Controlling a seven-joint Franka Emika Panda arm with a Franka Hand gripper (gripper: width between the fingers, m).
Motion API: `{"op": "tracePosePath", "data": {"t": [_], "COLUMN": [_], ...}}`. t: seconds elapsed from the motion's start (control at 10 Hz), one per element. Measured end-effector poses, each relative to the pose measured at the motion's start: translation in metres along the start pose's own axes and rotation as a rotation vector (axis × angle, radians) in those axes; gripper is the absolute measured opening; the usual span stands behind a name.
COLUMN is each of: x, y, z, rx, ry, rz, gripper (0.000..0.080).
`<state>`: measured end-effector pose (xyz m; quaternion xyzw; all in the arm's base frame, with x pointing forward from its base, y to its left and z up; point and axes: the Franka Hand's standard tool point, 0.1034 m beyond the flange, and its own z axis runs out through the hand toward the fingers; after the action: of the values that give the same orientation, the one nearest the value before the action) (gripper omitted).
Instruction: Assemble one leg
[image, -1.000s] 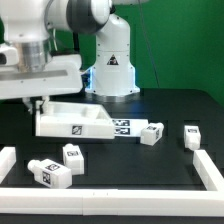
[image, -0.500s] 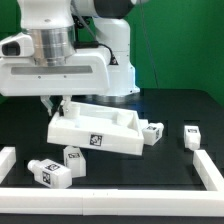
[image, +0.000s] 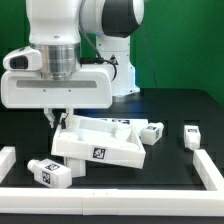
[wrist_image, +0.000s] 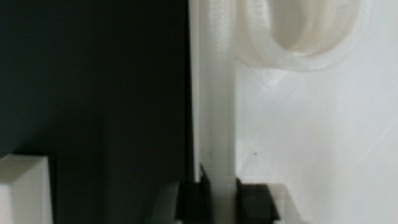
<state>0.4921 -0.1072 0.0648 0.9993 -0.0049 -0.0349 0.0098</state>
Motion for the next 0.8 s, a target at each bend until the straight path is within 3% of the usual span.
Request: {"op": "tracePosePath", "data": {"t": [0.2,0.4,0.8], "x": [0.039,0.078,0.088], "y": [-0.036,-0.058,-0.086], "z": [-0.013,-0.008,0.031], "rx": [-0.002,-0.021,-0.054], "ry": [0.014,0.033,-0.011], "rz": [0.070,0.106,0.050], "gripper": [0.0052,0.0052,0.0054]}}
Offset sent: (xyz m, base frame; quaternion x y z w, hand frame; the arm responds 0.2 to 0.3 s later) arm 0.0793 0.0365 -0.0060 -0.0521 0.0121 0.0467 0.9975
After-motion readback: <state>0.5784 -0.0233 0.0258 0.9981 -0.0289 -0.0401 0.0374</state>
